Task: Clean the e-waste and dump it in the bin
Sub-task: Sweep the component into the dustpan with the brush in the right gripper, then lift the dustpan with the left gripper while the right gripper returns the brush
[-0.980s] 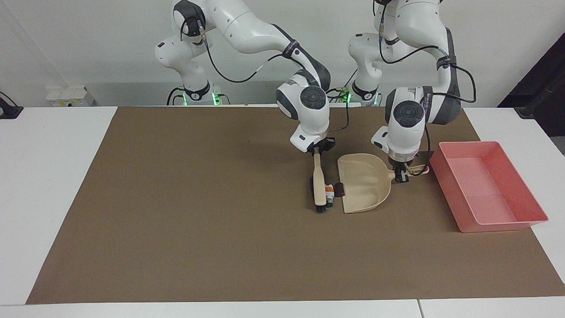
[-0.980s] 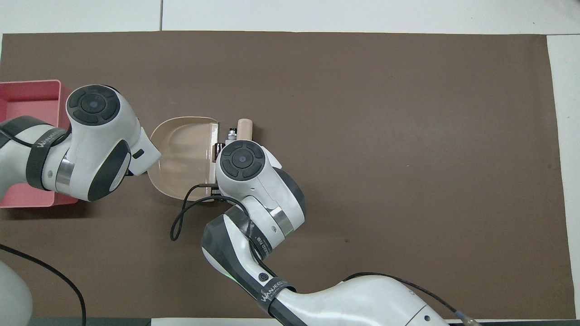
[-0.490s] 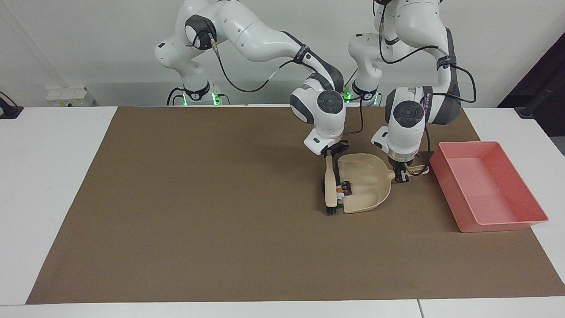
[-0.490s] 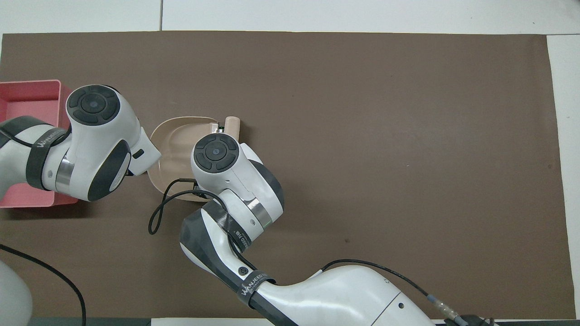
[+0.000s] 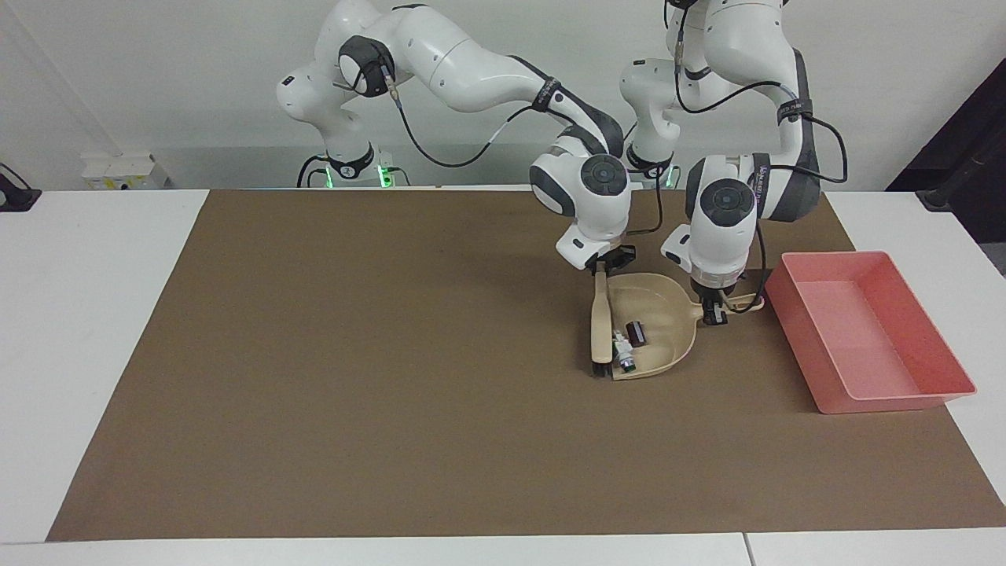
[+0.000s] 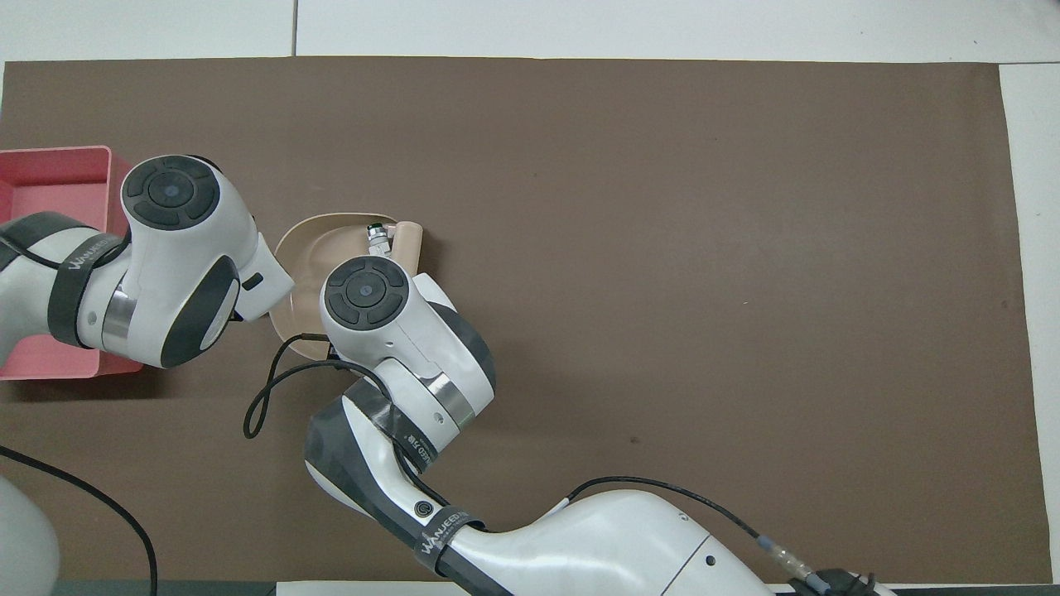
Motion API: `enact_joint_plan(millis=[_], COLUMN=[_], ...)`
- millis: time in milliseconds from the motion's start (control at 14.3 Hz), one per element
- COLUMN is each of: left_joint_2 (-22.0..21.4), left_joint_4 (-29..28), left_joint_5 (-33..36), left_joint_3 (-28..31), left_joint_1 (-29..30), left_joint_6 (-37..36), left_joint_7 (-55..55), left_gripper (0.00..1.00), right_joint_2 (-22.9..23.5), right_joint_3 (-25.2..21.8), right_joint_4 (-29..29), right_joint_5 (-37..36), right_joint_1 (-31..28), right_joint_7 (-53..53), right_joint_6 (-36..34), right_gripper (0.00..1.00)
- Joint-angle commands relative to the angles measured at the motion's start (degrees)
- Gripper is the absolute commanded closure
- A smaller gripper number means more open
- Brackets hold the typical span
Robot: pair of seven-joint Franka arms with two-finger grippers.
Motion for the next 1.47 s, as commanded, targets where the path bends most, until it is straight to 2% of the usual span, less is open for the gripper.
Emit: enact_joint_plan(millis=[0,280,560,770,1120,1260,1400], left_joint_2=[0.68,0.68,0.77,0.86,0.68,0.42,-0.02], left_joint_4=[0.67,0.67,0.59,0.59,0.67,0.76,0.94], left_joint_5=[0.70,0.00,-4.22,-6.24,-9.84,-10.81,-12.30], left_joint_3=[0.31,0.31,0.31,0.31,0.23,0.14,0.23], left_joint_1=[-0.52,-0.26,0.71,0.88,3.08,3.08,3.25], left_joint_6=[0.57,0.75,2.50,2.86,2.95,2.95,2.51], left_joint_7=[1.50,4.31,7.92,8.53,12.31,12.93,13.89], left_gripper=[1.00,1.00,1.00,1.00,1.00,1.00,1.00], right_joint_2=[2.13,3.27,3.36,2.23,-5.06,-9.36,-16.29], right_joint_3=[0.84,1.90,1.90,1.81,1.37,1.28,1.28], right_joint_4=[3.93,6.99,7.09,7.09,4.29,-1.23,-10.70], right_joint_5=[0.69,0.60,0.69,0.34,-1.06,-2.81,-5.45], right_joint_1=[-0.29,0.58,0.94,0.41,-2.74,-3.80,-6.34], right_joint_7=[2.30,5.81,7.22,7.23,1.01,-1.73,-7.24], right_joint_6=[-0.23,-0.32,0.91,-2.59,-12.25,-13.76,-13.50], right_gripper=[1.00,1.00,1.00,1.00,1.00,1.00,1.00])
